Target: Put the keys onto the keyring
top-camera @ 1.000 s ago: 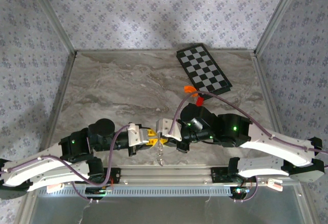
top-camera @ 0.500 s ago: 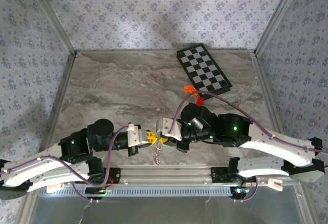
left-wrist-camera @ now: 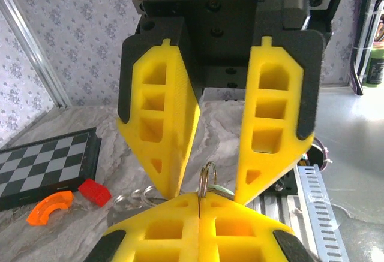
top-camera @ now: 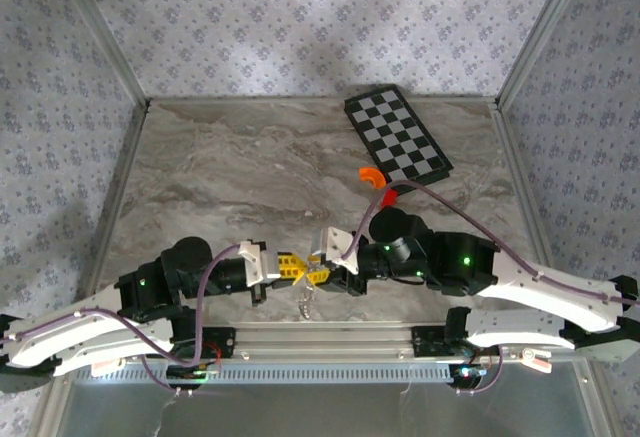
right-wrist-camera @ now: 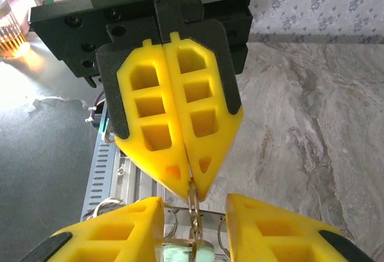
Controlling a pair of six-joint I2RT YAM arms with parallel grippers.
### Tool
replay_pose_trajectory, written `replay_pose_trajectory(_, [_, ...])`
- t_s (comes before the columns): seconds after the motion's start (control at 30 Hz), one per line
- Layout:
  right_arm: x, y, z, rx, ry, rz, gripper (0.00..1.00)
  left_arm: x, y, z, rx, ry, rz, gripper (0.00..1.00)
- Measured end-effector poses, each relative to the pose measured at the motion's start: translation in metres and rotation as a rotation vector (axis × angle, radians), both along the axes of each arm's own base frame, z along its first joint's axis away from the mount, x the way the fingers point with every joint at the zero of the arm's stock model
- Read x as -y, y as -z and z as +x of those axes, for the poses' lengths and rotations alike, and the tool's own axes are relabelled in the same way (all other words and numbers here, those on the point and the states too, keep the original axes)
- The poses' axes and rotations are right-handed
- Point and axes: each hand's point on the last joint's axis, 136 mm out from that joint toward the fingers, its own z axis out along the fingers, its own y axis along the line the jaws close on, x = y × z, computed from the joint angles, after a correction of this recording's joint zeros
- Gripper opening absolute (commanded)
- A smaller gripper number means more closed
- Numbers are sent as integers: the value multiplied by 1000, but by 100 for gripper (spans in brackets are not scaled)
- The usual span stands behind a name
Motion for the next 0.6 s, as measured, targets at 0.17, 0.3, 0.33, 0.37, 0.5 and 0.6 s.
replay_pose_trajectory(0.17, [1,-6,0,-9,11,46,31,0,-8,-3,10,14,-44,0])
replay_pose_trajectory(0.3, [4,-7,-1,-15,16,76,30,-1,-11,-4,9,20,-81,0])
replay_pose_trajectory(0.33, [5,-7,-1,-16,17,82,30,0,-11,-4,7,22,-86,0])
replay_pose_trajectory(0.37, [6,-7,-1,-16,17,88,30,0,-11,-5,4,26,-95,0])
replay_pose_trajectory(0.5, [9,-13,-2,-14,19,122,26,2,-12,-7,-12,40,-124,0])
replay_pose_trajectory(0.6, [10,-21,-3,-6,18,152,25,2,-17,-8,-21,46,-160,0])
